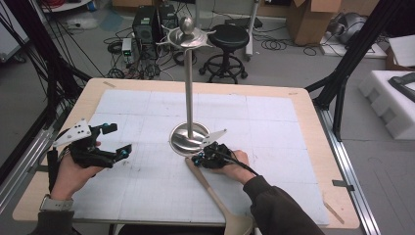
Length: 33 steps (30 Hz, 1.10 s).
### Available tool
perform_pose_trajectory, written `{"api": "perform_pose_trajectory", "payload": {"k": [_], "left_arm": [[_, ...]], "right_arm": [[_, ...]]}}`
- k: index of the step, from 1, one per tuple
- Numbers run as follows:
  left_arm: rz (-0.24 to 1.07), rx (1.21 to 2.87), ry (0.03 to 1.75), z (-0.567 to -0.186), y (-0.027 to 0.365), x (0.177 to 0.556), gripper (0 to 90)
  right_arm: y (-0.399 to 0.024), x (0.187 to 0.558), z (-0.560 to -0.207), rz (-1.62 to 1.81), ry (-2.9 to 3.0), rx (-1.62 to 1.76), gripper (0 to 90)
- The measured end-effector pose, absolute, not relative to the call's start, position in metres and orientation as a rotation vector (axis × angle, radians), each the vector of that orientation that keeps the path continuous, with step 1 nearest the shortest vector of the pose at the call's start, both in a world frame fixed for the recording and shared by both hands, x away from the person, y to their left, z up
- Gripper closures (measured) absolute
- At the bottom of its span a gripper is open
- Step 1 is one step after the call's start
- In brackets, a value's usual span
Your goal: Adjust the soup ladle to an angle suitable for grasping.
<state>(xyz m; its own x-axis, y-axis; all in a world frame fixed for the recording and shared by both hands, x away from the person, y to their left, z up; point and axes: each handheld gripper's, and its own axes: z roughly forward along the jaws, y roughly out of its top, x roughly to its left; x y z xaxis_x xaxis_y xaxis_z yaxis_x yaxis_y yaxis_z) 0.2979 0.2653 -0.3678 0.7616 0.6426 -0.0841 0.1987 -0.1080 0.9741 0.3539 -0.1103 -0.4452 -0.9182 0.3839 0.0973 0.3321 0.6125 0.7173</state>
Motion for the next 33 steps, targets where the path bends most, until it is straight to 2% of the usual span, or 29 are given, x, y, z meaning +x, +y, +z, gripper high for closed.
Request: {"api": "perform_pose_trajectory", "payload": {"k": [9, 14, 22, 33], "left_arm": [[0.426, 1.670, 0.675, -0.368, 0.265, 0.298, 2.2], [0.425, 1.671, 0.677, -0.368, 0.266, 0.298, 2.2], [0.427, 1.665, 0.679, -0.368, 0.267, 0.297, 2.2], [0.430, 1.658, 0.683, -0.367, 0.269, 0.298, 2.2]], "right_arm": [[-0.107, 0.352, -0.442, 1.179, 2.760, 0.544, 90.0], [-0.114, 0.346, -0.428, 1.201, 2.720, 0.596, 90.0], [-0.124, 0.308, -0.404, 1.195, 2.739, 0.600, 90.0], [-0.132, 0.267, -0.408, 1.115, 2.839, 0.592, 90.0]]}}
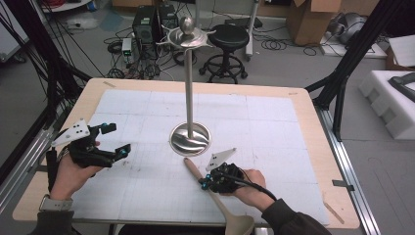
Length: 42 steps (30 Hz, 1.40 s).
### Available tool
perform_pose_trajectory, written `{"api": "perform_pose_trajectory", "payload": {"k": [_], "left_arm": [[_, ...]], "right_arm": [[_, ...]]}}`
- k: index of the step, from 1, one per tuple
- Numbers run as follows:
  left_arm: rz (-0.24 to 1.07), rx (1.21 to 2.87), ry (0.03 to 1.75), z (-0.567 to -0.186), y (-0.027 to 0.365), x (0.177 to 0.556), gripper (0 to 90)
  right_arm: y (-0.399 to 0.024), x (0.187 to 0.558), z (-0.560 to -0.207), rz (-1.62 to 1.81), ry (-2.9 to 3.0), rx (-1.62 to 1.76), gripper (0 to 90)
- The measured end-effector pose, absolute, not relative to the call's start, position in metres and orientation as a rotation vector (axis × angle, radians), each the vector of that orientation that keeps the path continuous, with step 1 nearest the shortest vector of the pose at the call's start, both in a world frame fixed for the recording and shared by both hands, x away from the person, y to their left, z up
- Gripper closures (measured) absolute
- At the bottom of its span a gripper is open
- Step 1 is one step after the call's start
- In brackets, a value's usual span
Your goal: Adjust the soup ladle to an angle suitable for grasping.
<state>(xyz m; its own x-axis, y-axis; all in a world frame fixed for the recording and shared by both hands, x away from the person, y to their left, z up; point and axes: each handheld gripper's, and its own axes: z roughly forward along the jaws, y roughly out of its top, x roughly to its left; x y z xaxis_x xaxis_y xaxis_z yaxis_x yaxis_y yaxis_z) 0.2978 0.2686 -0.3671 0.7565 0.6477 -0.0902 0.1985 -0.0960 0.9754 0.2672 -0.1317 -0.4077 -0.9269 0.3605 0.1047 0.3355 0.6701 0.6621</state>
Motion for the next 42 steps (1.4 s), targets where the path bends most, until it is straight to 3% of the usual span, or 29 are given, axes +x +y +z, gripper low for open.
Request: {"api": "perform_pose_trajectory", "payload": {"k": [13, 42], "left_arm": [[0.432, 1.657, 0.687, -0.367, 0.270, 0.298, 2.2], [0.419, 1.631, 0.705, -0.369, 0.272, 0.306, 2.2]], "right_arm": [[-0.140, 0.238, -0.416, 1.069, 2.889, 0.588, 90.0], [-0.154, 0.224, -0.423, 0.891, 3.011, 0.541, 90.0]]}}
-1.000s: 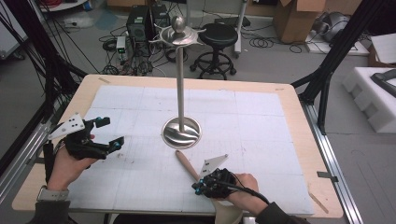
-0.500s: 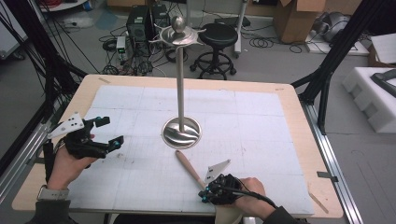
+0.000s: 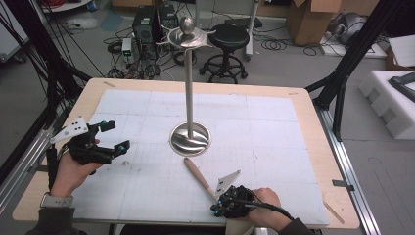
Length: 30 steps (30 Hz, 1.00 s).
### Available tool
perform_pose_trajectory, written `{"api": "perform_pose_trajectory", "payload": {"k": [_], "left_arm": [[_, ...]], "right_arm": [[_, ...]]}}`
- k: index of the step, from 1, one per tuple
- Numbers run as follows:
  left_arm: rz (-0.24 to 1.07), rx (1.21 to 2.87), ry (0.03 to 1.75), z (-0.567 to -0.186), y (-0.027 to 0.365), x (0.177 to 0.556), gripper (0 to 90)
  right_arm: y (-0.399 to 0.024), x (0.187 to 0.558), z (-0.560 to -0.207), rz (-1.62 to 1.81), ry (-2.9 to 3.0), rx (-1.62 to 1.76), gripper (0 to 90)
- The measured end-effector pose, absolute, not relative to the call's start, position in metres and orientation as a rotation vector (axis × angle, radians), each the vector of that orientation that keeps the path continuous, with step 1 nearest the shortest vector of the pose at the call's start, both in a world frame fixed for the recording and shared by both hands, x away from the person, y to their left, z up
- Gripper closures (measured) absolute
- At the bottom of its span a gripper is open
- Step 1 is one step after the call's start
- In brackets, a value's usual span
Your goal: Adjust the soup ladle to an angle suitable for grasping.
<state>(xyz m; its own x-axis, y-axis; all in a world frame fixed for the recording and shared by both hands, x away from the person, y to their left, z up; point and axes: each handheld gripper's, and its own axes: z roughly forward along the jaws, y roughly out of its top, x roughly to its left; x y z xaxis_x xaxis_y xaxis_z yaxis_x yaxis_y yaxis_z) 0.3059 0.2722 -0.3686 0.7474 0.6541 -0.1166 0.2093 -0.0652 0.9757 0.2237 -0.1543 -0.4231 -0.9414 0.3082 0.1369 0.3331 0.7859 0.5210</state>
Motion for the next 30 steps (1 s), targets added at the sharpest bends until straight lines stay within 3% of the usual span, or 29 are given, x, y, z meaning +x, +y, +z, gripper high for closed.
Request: {"api": "perform_pose_trajectory", "payload": {"k": [30], "left_arm": [[0.414, 1.627, 0.699, -0.3671, 0.2719, 0.3056, 2.2]], "right_arm": [[-0.1601, 0.2333, -0.4179, -0.768, -3.019, -0.421, 90.0]]}}
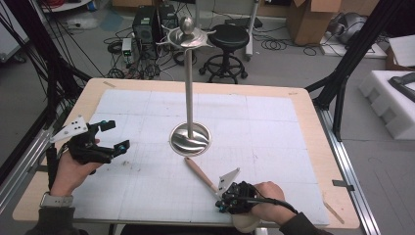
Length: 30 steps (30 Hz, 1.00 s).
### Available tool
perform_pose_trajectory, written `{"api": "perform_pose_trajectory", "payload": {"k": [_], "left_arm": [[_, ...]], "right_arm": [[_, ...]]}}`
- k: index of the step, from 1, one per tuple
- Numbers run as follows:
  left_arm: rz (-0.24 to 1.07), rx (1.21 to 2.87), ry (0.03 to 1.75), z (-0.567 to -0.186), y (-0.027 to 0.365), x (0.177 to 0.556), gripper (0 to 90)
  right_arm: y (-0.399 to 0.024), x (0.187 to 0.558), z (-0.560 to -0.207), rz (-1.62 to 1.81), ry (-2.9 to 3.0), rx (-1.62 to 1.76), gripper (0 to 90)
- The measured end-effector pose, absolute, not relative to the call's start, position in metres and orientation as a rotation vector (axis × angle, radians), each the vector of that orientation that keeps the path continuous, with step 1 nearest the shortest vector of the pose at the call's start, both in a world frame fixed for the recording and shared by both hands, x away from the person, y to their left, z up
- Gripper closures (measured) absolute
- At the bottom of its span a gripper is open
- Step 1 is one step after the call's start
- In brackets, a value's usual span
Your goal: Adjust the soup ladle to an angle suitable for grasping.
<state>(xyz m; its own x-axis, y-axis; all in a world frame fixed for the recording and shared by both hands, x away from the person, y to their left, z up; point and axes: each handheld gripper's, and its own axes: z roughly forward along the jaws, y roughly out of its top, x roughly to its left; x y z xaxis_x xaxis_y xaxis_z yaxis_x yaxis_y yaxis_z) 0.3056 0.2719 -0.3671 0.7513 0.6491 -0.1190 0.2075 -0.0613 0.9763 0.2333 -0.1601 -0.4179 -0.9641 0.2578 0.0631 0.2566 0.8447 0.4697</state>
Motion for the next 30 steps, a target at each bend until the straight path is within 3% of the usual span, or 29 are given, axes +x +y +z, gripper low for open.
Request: {"api": "perform_pose_trajectory", "payload": {"k": [30], "left_arm": [[0.417, 1.626, 0.702, -0.367, 0.273, 0.305, 2.2]], "right_arm": [[-0.178, 0.252, -0.412, 0.693, 2.957, 0.482, 90.0]]}}
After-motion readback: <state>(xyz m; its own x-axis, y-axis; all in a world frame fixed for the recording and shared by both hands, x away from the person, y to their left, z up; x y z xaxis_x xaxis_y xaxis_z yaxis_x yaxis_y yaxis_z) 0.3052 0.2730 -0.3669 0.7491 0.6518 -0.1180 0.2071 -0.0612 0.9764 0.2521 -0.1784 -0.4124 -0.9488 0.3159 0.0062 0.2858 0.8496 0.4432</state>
